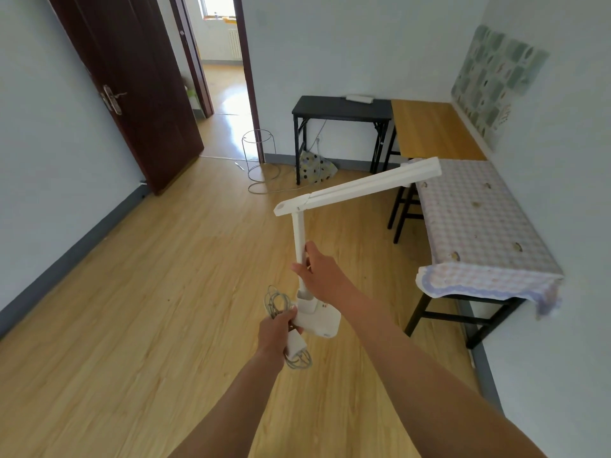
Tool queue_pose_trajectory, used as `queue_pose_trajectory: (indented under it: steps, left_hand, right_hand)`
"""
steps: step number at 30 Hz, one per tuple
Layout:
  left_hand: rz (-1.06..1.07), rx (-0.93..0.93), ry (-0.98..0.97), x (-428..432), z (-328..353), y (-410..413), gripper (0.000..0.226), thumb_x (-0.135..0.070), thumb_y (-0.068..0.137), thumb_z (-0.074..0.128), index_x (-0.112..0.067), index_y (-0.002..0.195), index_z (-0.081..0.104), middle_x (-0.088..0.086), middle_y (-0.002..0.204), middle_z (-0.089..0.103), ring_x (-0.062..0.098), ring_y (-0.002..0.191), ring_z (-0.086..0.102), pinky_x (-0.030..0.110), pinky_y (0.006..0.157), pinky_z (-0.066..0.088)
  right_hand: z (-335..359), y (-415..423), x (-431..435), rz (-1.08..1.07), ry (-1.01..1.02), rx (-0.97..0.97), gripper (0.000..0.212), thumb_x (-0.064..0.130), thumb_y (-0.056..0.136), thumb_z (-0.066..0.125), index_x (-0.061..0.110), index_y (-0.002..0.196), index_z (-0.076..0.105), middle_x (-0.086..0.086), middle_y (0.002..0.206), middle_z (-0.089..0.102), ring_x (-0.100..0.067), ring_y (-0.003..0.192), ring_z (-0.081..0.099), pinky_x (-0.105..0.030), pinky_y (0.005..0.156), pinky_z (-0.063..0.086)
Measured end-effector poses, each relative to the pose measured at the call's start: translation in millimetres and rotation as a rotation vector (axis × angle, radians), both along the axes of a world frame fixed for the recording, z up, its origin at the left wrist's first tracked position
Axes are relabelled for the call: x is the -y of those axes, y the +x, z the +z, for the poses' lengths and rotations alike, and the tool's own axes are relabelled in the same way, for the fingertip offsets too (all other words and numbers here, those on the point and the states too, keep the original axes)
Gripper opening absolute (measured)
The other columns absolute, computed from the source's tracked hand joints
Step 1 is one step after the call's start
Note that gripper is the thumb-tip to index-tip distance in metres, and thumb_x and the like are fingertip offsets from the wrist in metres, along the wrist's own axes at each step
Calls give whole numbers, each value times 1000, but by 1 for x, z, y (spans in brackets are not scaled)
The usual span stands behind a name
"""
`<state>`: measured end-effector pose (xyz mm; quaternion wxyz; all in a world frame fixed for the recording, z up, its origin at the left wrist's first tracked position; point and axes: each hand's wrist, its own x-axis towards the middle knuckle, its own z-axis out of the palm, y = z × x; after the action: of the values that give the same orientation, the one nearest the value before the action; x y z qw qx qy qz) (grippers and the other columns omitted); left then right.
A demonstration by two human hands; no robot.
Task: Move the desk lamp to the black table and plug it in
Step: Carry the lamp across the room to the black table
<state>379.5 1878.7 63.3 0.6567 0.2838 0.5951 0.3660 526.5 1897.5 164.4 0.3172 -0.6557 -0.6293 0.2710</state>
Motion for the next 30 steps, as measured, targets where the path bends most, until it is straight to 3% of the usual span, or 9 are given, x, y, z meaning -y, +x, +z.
queue_pose_trajectory:
  steps: [17,23,30]
  left_hand:
    - [-81,19,-7,-126,-8,6,21,-19,89,74,1,86,70,15,65,65,22,51,61,29,48,49]
    - [-77,30,-12,-191,-4,-10,20,-18,88,76,2,91,73,13,68,69,25,60,65,34,59,52]
    - [-127,15,-19,-248,-5,-21,19,-18,88,76,1,90,71,14,72,70,23,61,67,32,56,53]
  right_hand:
    - [-8,4,-121,-88,-13,37,26,44,101,55,22,106,41,-7,84,67,-23,69,69,-43,61,61]
    - [-4,-14,-181,-121,3,29,25,43,101,56,24,108,42,-4,85,67,-19,70,69,-44,64,62]
    - [0,-27,-225,-174,-11,14,27,42,102,56,20,109,43,-7,87,68,-25,73,69,-49,68,61]
